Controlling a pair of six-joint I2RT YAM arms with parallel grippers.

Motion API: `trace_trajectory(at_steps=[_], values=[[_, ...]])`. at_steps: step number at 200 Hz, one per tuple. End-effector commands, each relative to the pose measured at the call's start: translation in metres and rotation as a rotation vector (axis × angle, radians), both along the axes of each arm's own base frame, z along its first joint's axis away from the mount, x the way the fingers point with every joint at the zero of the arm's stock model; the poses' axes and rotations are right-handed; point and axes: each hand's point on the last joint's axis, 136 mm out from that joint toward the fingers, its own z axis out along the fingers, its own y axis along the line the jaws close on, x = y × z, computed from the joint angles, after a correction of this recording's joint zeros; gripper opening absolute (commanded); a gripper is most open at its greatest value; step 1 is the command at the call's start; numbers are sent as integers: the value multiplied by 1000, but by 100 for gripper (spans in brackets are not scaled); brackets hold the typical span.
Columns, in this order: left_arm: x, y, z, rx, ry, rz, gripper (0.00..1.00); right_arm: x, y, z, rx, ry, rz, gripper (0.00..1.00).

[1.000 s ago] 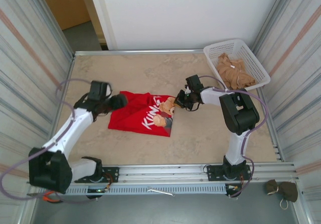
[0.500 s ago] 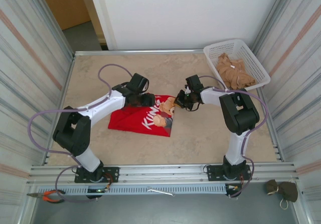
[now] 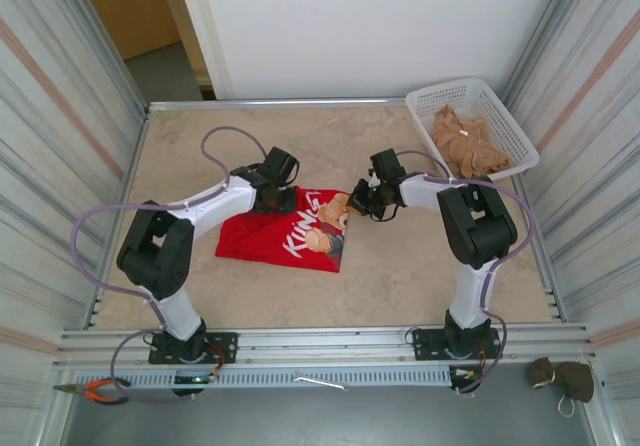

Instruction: Fold the inside-out t-shirt

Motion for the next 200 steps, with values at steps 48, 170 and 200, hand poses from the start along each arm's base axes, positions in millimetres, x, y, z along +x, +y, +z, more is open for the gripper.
trace_trajectory(at_steps=[48, 170, 200], values=[[65, 65, 47, -121, -79, 69, 0, -9, -10, 3, -40, 4, -18, 0], [68, 113, 52, -347, -33, 236, 71, -13, -6, 1, -51, 16, -17, 0], [-10, 76, 39, -448, 38, 271, 73, -17, -18, 3, -72, 11, -39, 0]])
